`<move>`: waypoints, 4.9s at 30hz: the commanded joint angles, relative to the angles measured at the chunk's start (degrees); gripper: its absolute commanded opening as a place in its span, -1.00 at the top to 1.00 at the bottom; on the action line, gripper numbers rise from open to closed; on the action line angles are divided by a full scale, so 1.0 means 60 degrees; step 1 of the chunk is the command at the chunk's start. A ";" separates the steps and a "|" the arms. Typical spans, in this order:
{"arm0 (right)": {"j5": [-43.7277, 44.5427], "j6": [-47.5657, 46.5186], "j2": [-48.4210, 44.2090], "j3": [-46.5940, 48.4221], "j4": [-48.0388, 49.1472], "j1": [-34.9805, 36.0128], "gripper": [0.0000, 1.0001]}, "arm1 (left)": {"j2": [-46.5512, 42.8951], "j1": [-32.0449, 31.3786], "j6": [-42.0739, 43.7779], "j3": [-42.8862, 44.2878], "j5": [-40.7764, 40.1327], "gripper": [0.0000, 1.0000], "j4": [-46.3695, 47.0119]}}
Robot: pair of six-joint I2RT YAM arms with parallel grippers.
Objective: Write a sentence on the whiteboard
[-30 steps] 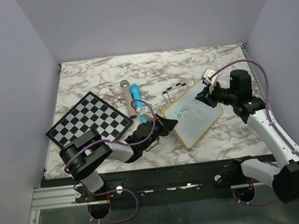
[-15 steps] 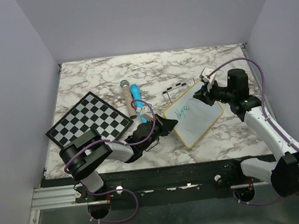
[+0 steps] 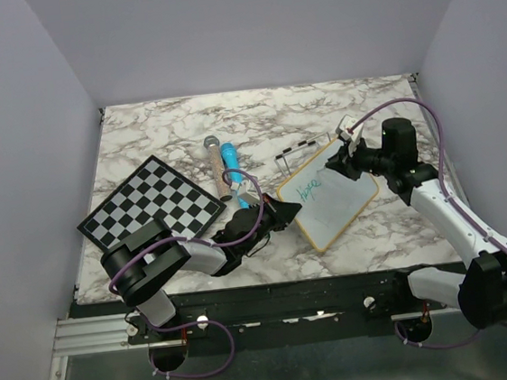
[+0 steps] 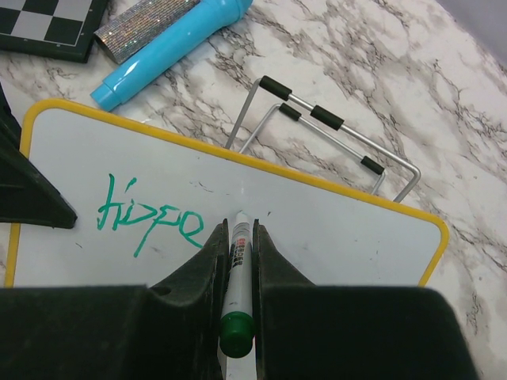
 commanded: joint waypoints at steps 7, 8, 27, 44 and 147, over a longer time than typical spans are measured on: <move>0.0005 -0.0292 0.0199 0.0018 -0.0265 0.0069 0.99 | 0.0107 -0.0012 0.0271 -0.0006 0.0406 1.00 -0.0110; -0.0010 -0.0380 0.0214 0.0032 -0.0425 0.0084 0.99 | 0.0093 -0.0012 0.0271 -0.0021 0.0420 1.00 -0.0110; -0.0113 -0.1142 -0.0166 -0.0201 -0.1789 0.0069 0.99 | 0.0137 -0.0012 0.0271 -0.0035 0.0406 1.00 -0.0081; 0.0884 -0.0937 -0.0123 0.0105 -0.1717 0.0069 0.99 | 0.0151 -0.0012 0.0271 -0.0079 0.0406 1.00 -0.0008; 0.0474 -0.0658 0.0229 0.0208 -0.1861 -0.0077 0.99 | 0.0254 0.0047 0.0256 -0.0123 0.0479 1.00 0.0168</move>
